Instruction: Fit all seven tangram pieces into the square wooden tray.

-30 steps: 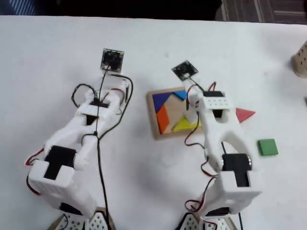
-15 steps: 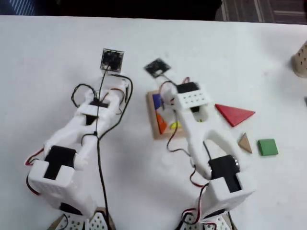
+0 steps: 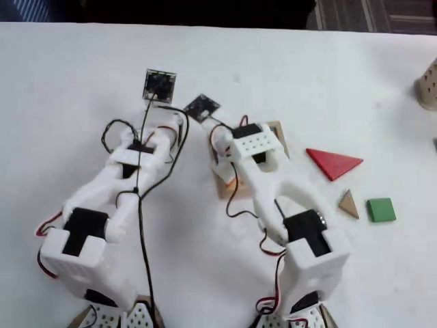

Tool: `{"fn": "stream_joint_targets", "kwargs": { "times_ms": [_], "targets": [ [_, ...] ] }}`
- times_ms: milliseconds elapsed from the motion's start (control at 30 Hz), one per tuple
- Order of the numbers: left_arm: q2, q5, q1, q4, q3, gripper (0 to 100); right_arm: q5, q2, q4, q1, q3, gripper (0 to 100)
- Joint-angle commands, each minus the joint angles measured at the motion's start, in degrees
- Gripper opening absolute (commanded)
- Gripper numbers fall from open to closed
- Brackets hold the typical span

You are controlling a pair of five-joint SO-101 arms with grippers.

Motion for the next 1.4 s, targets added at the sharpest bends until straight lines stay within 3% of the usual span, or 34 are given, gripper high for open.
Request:
{"fn": "stream_joint_targets", "kwargs": {
  "times_ms": [0, 167, 400, 1033, 1200, 1367],
  "targets": [
    [-0.48, -0.26, -0.48, -1.32, -2.9, 2, 0.97, 1.19, 0.66, 3.21, -2.55, 25.1],
    [-0.48, -0.26, -0.48, -1.23, -2.9, 2, 0.97, 2.07, 0.92, 7.69, -4.75, 25.1],
    [-0.48, -0.26, -0.48, -1.32, -2.9, 2, 0.53, -0.04, 6.55, 5.58, -7.3, 25.1],
    [-0.48, -0.26, -0.48, -1.49, -2.9, 2, 0.35, -7.6, 9.8, 2.24, -5.8, 24.8],
    [-0.48, -0.26, -0.48, -1.49, -2.9, 2, 0.35, -7.52, 5.05, -0.84, -0.7, 24.8],
    [-0.48, -0.26, -0.48, -1.49, -2.9, 2, 0.7, -7.52, -1.36, 1.8, 4.13, 25.0]
  ]
}}
